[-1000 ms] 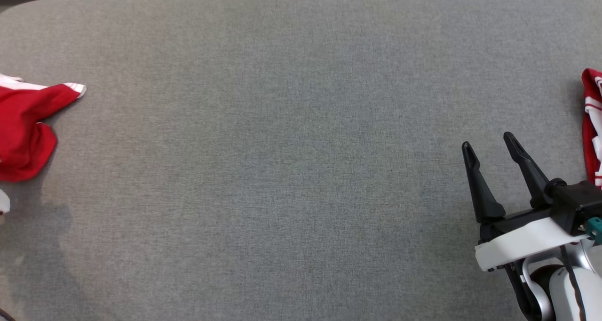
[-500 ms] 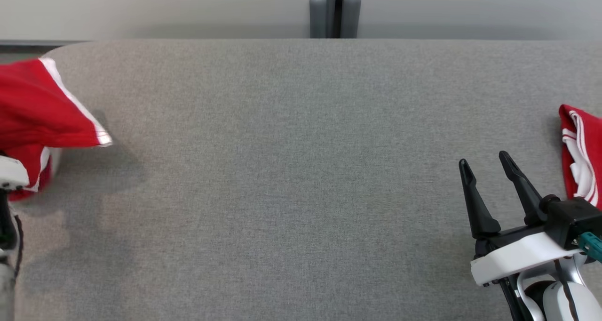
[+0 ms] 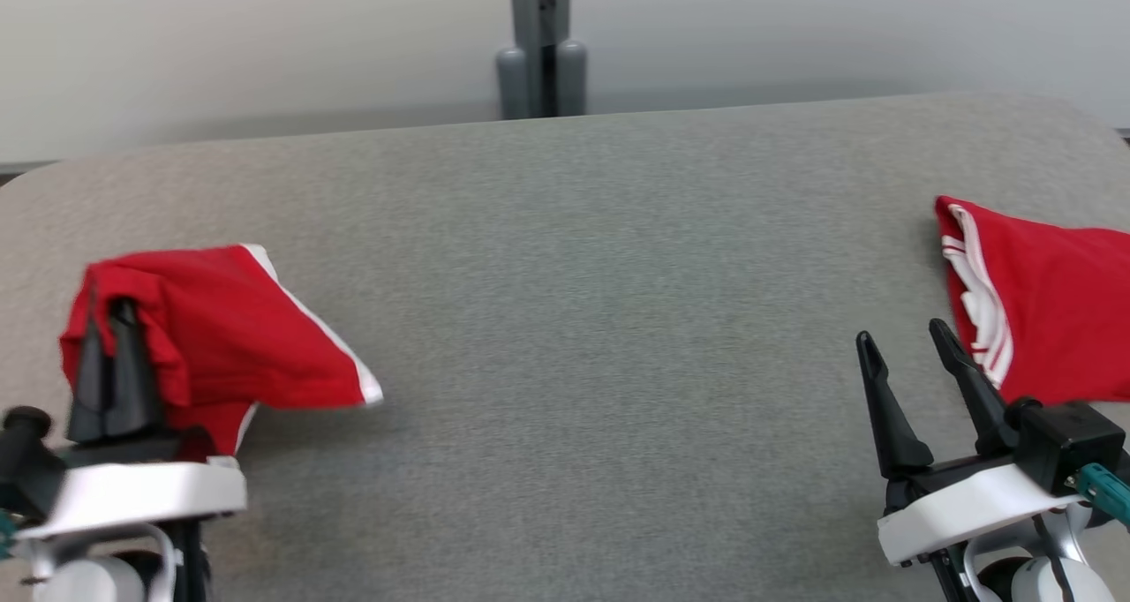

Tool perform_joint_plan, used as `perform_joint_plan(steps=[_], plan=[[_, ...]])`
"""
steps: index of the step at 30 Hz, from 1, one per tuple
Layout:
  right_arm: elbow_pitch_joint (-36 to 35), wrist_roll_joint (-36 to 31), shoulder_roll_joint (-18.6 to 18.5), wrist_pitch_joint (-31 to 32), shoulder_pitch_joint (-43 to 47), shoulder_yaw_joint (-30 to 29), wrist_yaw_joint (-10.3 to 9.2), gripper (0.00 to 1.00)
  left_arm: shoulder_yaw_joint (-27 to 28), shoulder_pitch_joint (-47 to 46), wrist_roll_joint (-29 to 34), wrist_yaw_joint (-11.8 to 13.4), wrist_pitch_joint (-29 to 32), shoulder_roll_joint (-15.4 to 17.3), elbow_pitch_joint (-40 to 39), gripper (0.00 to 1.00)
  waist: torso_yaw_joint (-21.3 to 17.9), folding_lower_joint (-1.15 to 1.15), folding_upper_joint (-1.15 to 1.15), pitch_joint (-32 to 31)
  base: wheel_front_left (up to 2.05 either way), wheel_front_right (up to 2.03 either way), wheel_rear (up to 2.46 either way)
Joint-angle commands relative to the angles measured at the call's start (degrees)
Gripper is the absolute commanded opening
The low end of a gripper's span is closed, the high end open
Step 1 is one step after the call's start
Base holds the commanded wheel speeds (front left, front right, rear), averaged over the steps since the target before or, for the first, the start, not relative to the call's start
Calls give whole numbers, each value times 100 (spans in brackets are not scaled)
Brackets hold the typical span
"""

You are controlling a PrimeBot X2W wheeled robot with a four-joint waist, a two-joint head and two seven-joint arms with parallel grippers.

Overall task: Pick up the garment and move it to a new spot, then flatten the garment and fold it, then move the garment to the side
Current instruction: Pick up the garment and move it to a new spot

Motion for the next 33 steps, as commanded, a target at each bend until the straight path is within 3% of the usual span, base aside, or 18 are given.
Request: perform_joint_plan(steps=[1, 5, 10, 20, 27, 28, 29, 30, 33], plan=[[9, 33, 0, -25, 14, 7, -2, 100, -25, 29, 75, 28, 20, 13, -63, 0, -181, 0, 0, -30, 0, 0, 0], [13, 87, 4, -60, -10, 67, -2, 100, -378, 129, 227, 61, 300, -48, -275, 0, -561, 0, 0, 29, 0, 0, 0], [83, 188, 6, -120, -78, 94, -1, 100, -861, -114, 335, -136, 572, -108, -97, 0, -1110, 0, 0, 152, 0, 0, 0], [295, 372, 8, -322, -180, 143, -2, 100, -1543, -961, 276, -747, 608, -367, 1025, 0, -2151, 0, 0, 472, 0, 0, 0], [437, 485, 8, -448, -222, 131, -1, 100, -1820, -1566, 232, -994, 660, -619, 2051, 0, -2496, 0, 0, 629, 0, 0, 0], [447, 494, 9, -466, -223, 134, -2, 100, -1839, -1650, 209, -1029, 612, -671, 2192, 7, -2507, 0, 0, 634, 0, 0, 0], [455, 500, 9, -474, -221, 123, -2, 100, -1878, -1705, 200, -1071, 616, -703, 2339, 46, -2507, 0, 0, 633, 0, 0, 0], [470, 504, 7, -473, -215, 105, -1, 100, -1920, -1763, 170, -1132, 583, -749, 2457, 100, -2492, 0, 0, 627, 0, 0, 0], [526, 505, 7, -494, -211, 38, -1, 100, -2027, -1913, 134, -1244, 521, -876, 2696, 100, -2381, 0, 0, 590, 0, 0, 0]])
